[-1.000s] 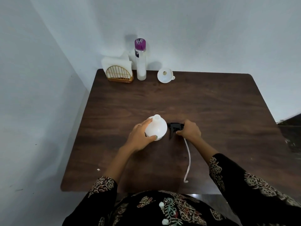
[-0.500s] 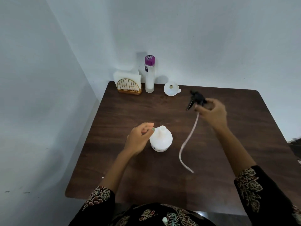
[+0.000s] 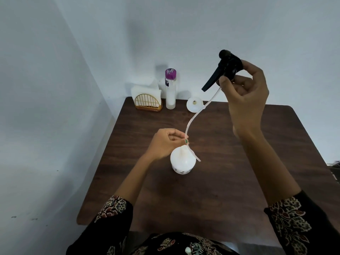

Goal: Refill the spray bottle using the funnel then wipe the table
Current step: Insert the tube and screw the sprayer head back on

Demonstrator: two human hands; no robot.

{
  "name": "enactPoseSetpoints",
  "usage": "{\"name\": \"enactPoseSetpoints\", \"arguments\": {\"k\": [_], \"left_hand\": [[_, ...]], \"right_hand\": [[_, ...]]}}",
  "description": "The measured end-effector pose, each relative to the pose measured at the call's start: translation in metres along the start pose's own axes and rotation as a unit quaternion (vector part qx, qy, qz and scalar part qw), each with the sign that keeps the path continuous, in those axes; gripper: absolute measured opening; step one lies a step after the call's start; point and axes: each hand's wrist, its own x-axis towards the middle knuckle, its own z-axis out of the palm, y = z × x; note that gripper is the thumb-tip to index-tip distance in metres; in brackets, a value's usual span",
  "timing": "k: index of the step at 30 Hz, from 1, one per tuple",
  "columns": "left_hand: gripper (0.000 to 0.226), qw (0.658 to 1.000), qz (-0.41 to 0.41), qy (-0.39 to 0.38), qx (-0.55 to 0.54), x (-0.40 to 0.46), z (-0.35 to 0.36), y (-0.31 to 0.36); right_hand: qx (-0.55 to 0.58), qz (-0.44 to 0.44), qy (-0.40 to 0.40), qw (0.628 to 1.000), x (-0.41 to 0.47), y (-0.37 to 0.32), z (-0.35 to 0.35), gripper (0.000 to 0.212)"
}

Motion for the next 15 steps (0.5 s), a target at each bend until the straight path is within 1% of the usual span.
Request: {"name": "enactPoseSetpoints", "arguments": {"k": [3,7,10,15], "left_hand": [[0.007,0.996,0.022,0.066,0.048,0.005,-0.005,0.002],[0.007,0.972,0.063,0.159,0.16,0.011,-0.006,0.005],[0.006,0.957,0.093,0.192,0.196,0.014,-0.003,0.003],[0.003,0.947,0.104,0.217,0.214,0.017,0.003,-0.003]], "right_hand": [[0.009,-0.017,0.005,1.0,-0.005,-0.008,-0.002,0.041],[0.006,-0.044,0.003,0.999,-0.012,-0.013,-0.005,0.044],[0.0,-0.053,0.0,0.999,-0.017,-0.011,-0.006,0.045],[0.001,-0.046,-0.002,0.999,-0.025,-0.007,-0.01,0.044]]}}
